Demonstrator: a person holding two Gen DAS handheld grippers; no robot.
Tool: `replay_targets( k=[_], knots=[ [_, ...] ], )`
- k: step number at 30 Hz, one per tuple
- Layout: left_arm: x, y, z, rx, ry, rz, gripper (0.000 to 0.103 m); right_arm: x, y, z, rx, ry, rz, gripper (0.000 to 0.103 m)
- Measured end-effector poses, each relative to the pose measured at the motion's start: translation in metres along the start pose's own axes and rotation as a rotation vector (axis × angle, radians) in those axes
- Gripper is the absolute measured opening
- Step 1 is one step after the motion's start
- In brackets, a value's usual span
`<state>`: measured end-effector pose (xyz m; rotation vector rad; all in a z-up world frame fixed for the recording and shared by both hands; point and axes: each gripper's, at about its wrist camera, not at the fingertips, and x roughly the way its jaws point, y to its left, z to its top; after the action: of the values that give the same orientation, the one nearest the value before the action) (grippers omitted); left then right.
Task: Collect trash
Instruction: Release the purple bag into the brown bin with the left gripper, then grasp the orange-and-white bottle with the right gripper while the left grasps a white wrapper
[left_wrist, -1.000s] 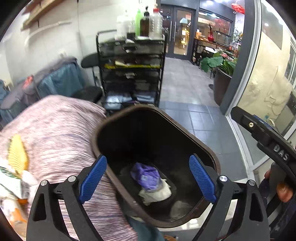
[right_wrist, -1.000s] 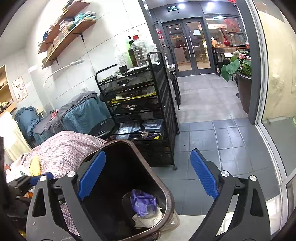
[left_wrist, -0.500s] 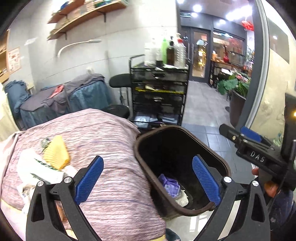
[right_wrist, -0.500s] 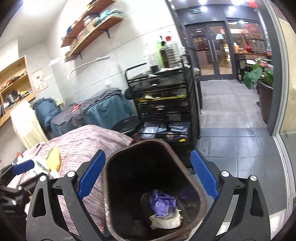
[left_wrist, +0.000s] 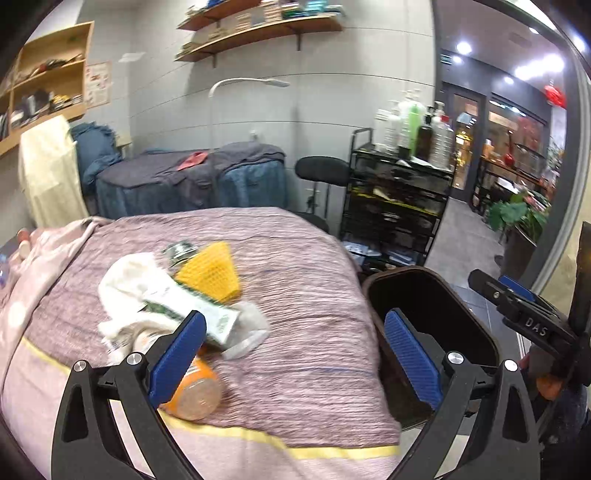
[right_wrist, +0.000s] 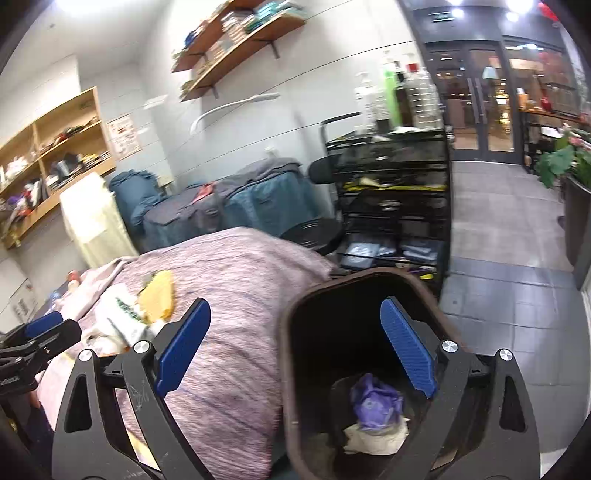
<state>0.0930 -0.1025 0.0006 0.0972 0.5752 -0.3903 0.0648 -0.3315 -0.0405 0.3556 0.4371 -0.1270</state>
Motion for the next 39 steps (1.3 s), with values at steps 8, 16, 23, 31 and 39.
replay_targets(
  k=[8, 16, 23, 31, 39],
  knots=[
    [-0.01, 0.069, -0.032, -0.148, 0.057, 0.109, 0.096, 0.026, 0.054, -0.009, -0.095, 0.096, 0.133, 0.092],
    [-0.008, 0.141, -0.059, -0.297, 0.134, 0.208, 0.095, 0.056, 0.12, -0.021, -0.22, 0.211, 0.292, 0.092],
    [-0.008, 0.177, -0.062, -0.34, 0.145, 0.25, 0.094, 0.08, 0.188, -0.032, -0.301, 0.366, 0.497, 0.092],
    [-0.001, 0.196, -0.063, -0.297, 0.173, 0.277, 0.094, 0.127, 0.255, -0.056, -0.401, 0.56, 0.503, 0.086],
    [0.008, 0.206, -0.064, -0.276, 0.191, 0.27, 0.091, 0.172, 0.289, -0.086, -0.483, 0.717, 0.423, 0.076]
  ],
)
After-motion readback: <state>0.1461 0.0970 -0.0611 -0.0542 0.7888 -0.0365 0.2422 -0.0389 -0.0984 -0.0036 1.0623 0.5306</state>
